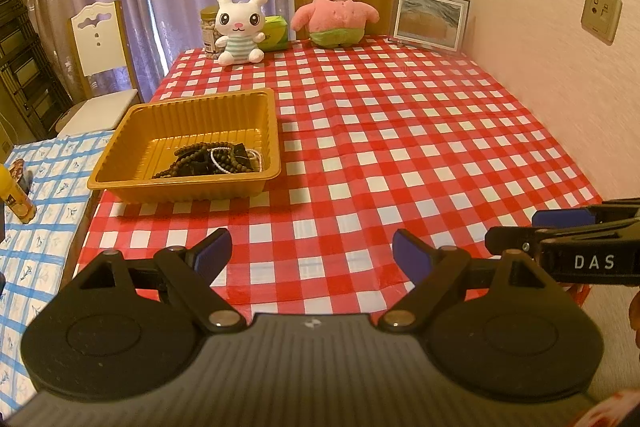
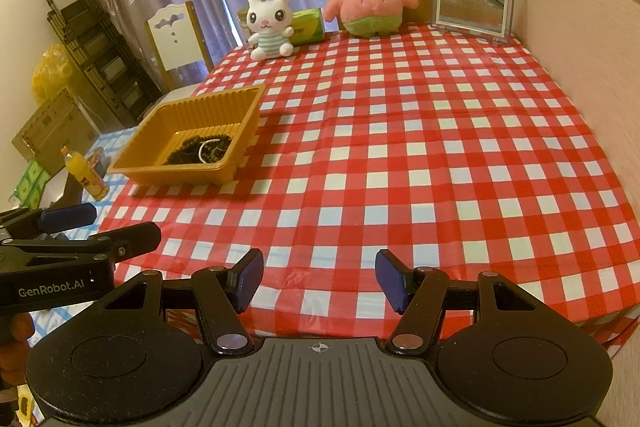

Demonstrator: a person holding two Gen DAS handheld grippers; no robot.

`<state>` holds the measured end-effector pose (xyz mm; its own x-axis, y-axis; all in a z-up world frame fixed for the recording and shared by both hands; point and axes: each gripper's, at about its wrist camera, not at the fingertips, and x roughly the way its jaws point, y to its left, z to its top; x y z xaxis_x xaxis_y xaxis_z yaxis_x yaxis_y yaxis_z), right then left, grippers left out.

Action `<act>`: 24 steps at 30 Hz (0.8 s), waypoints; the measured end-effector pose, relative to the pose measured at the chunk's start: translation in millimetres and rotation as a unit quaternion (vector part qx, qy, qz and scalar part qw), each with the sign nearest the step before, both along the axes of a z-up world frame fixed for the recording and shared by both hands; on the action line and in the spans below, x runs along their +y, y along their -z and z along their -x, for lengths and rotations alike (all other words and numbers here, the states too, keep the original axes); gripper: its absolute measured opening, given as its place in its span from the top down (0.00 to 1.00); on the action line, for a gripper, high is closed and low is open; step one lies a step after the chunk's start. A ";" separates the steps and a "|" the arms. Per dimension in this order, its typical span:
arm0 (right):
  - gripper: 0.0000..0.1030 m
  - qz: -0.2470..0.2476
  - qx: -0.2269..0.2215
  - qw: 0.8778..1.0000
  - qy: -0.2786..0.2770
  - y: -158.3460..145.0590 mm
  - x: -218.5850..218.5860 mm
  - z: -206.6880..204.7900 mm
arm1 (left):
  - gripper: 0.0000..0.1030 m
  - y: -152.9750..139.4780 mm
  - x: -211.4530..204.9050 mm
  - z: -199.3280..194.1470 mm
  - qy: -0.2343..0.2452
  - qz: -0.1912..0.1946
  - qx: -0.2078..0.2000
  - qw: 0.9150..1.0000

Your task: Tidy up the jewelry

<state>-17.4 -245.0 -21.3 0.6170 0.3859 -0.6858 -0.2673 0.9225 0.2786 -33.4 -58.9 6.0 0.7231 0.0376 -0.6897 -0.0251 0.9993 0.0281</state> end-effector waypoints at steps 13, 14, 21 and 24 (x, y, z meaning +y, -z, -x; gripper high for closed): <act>0.40 0.000 0.001 1.000 0.000 0.5 0.2 0.0 | 0.16 -0.9 1.0 -0.9 0.000 -0.001 0.000 1.000; 0.40 0.000 0.001 1.000 0.000 0.5 0.2 -0.1 | 0.16 -0.9 1.0 -0.8 0.001 0.000 -0.001 1.000; 0.40 0.001 0.001 1.000 0.000 0.5 0.1 -0.6 | 0.16 -0.8 0.9 -0.8 0.000 0.000 0.000 1.000; 0.40 0.000 0.001 1.000 0.000 0.5 0.2 -0.8 | 0.16 -0.8 0.9 -0.8 0.000 0.000 -0.001 1.000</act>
<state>-16.6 -244.8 -21.9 0.6156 0.3855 -0.6874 -0.2670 0.9226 0.2783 -32.6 -58.0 6.7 0.7239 0.0378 -0.6888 -0.0248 0.9993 0.0289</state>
